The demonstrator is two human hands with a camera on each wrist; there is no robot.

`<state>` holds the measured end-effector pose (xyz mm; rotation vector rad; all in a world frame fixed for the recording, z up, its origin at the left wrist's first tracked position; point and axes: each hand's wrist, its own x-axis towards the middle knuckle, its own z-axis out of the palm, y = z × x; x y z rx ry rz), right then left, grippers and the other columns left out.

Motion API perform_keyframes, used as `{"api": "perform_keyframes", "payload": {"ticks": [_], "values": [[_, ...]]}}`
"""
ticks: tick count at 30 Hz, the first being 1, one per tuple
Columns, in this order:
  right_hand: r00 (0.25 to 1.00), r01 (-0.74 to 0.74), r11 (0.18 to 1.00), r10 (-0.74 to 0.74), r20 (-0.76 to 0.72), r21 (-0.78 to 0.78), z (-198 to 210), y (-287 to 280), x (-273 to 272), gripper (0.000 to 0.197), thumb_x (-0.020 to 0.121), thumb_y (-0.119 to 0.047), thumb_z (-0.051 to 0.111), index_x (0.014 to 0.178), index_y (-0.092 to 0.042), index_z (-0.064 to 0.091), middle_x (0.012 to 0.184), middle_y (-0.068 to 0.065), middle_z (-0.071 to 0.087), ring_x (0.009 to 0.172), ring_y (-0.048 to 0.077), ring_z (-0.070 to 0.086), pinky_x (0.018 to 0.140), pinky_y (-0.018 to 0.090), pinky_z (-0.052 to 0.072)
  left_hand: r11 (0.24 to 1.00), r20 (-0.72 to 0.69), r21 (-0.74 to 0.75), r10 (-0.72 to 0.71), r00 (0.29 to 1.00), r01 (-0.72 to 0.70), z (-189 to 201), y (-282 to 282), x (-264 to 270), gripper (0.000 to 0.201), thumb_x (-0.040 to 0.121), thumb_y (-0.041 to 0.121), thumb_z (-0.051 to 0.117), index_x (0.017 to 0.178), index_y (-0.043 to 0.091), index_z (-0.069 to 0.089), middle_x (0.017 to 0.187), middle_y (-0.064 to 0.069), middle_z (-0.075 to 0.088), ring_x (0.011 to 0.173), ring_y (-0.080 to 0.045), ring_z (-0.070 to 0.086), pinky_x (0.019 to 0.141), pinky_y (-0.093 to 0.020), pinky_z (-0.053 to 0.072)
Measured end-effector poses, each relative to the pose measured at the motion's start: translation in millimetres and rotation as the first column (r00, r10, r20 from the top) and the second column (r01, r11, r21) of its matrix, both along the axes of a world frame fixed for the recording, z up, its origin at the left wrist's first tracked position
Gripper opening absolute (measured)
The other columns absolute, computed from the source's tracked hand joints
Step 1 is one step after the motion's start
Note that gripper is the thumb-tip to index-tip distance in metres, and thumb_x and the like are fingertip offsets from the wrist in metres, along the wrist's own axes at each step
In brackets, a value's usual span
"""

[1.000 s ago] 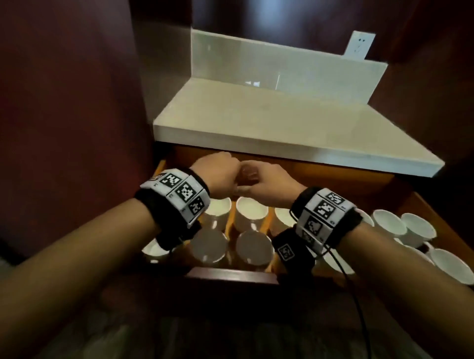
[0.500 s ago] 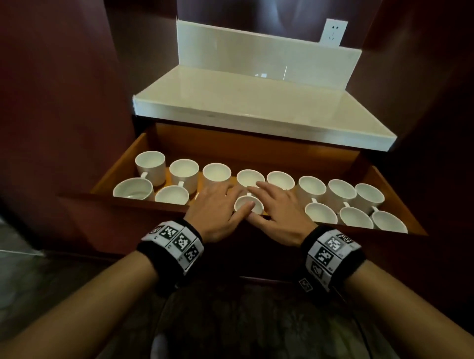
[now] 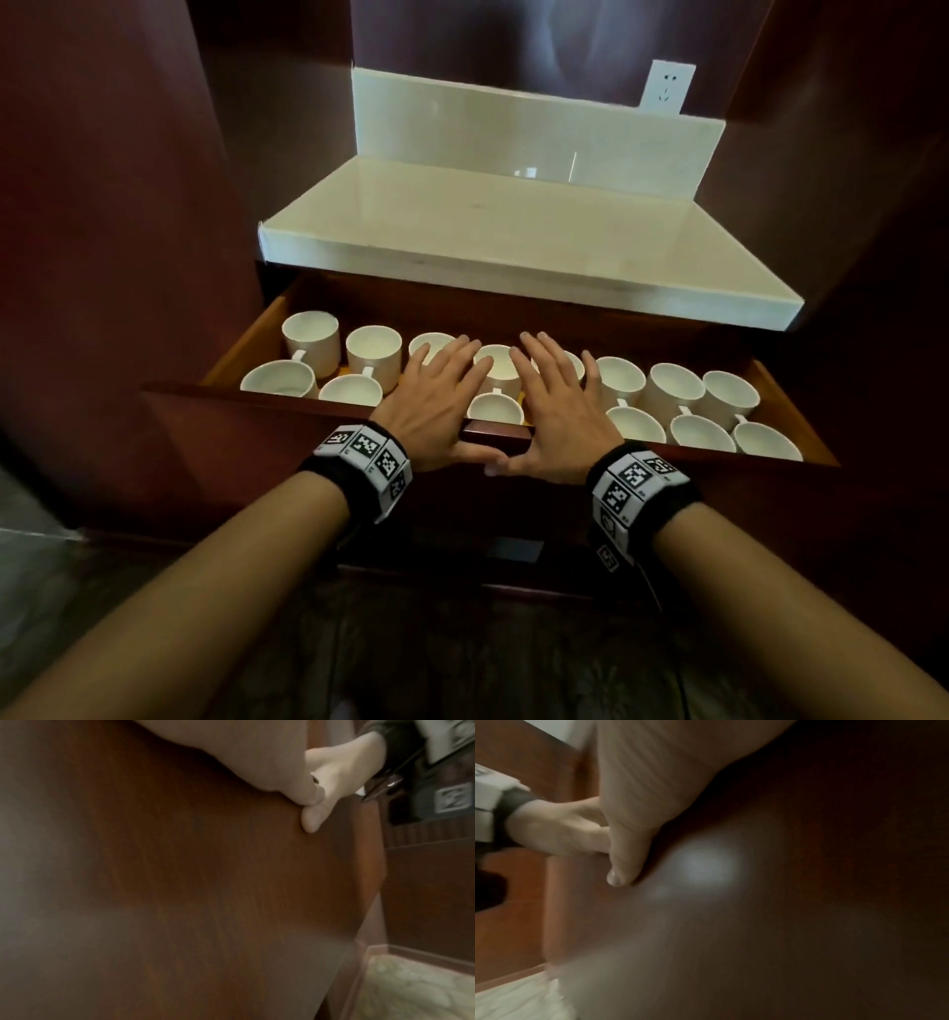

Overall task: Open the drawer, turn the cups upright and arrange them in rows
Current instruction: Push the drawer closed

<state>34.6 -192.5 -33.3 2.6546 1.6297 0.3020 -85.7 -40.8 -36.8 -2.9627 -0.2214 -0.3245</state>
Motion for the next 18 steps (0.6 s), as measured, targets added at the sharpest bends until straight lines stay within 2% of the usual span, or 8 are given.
{"api": "perform_keyframes", "payload": {"ticks": [3,7,9,14,18], "values": [[0.998,0.056,0.998,-0.056,-0.019,0.011,1.7,18.8,22.8,0.142,0.048,-0.094,0.050,0.155,-0.016,-0.001,0.162,0.003,-0.012,0.148,0.020,-0.016,0.117,0.057,-0.001,0.999,0.048,0.024,0.031,0.998,-0.032,-4.6,20.4,26.0,0.117,0.064,0.090,0.026,0.148,0.009,0.034,0.156,-0.017,0.029,0.147,-0.031,0.024,0.112,-0.061,0.025],[0.984,0.174,0.984,-0.173,-0.032,0.039,4.4,46.2,57.4,0.147,0.046,-0.093,0.052,0.155,-0.014,-0.007,0.161,0.002,-0.019,0.147,0.018,-0.022,0.116,0.057,-0.009,0.997,0.066,0.016,0.068,0.995,-0.070,-1.9,50.5,69.5,0.123,0.061,0.093,0.022,0.153,0.011,0.016,0.161,-0.017,0.007,0.151,-0.030,0.003,0.115,-0.063,0.011],[0.977,0.215,0.976,-0.215,-0.010,0.037,4.2,59.6,75.8,0.148,0.046,-0.094,0.052,0.154,-0.014,-0.010,0.160,0.002,-0.022,0.146,0.018,-0.024,0.113,0.058,-0.015,0.995,0.107,0.021,0.097,0.990,-0.100,-1.9,64.1,91.6,0.128,0.060,0.094,0.023,0.153,0.007,0.016,0.161,-0.018,0.004,0.150,-0.032,0.000,0.115,-0.064,0.007],[0.962,0.272,0.961,-0.273,0.010,0.051,2.3,88.5,114.5,0.148,0.048,-0.089,0.058,0.152,-0.014,-0.017,0.159,0.003,-0.026,0.145,0.020,-0.026,0.107,0.059,-0.021,0.992,0.157,0.017,0.118,0.980,-0.122,-4.0,94.9,137.0,0.134,0.058,0.094,0.023,0.151,-0.001,0.013,0.160,-0.022,0.000,0.149,-0.036,-0.003,0.116,-0.062,0.000],[0.954,0.296,0.951,-0.299,0.022,0.093,0.5,109.8,140.5,0.150,0.047,-0.088,0.059,0.150,-0.016,-0.022,0.159,0.003,-0.025,0.146,0.021,-0.023,0.109,0.061,-0.018,0.995,0.199,0.011,0.097,0.975,-0.101,-7.2,118.3,168.7,0.132,0.058,0.094,0.026,0.151,0.001,0.008,0.160,-0.023,0.004,0.149,-0.037,0.001,0.117,-0.062,0.002]]}}
